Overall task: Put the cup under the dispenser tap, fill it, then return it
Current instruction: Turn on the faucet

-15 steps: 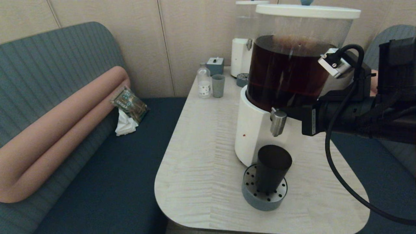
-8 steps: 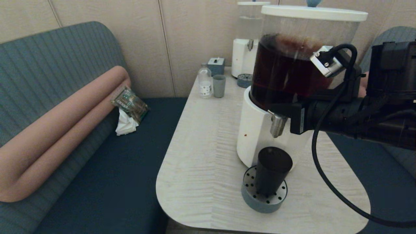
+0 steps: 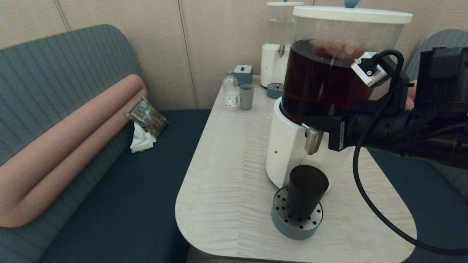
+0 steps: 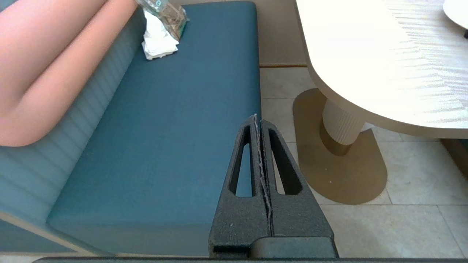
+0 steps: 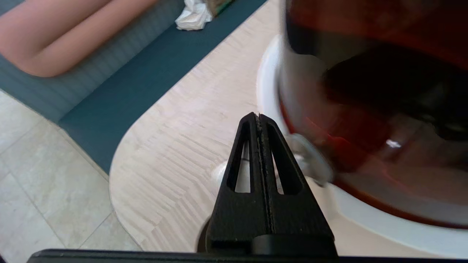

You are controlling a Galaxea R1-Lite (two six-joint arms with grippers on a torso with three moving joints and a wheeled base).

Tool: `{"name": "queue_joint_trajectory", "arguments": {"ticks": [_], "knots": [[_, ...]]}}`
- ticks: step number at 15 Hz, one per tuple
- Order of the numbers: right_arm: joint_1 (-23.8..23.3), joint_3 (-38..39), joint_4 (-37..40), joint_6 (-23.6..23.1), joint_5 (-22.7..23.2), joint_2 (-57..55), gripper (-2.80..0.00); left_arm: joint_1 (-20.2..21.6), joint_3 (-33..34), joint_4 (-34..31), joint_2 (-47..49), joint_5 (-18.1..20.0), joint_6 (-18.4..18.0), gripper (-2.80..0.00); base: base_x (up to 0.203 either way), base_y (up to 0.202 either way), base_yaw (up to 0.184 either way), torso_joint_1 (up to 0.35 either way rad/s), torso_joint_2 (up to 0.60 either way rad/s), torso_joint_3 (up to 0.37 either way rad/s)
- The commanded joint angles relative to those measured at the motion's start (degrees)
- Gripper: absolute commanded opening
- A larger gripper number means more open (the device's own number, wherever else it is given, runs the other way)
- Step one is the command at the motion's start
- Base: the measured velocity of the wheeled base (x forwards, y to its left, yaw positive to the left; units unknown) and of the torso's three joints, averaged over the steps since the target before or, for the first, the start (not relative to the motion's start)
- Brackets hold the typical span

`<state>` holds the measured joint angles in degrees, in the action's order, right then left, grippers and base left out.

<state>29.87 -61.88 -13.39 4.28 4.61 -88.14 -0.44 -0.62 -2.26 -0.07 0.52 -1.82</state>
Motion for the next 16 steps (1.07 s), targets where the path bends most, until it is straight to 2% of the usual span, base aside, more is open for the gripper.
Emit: {"name": "queue_joint_trajectory", "arguments": {"ticks": [1,16], "knots": [[0.02,-0.07,-0.58,0.11,-0.04,0.70,-2.80,0.09,0.01,-0.03,0.07,0.00,-0.03,-2.80,0.000,0.000,0.000,0.000,0.00,0.000],[-0.16,2.07,1.07,0.38,-1.93,9.36,-2.80,0.00,0.01,-0.03,0.07,0.00,-0.03,-2.80,0.000,0.000,0.000,0.000,0.00,0.000]]}}
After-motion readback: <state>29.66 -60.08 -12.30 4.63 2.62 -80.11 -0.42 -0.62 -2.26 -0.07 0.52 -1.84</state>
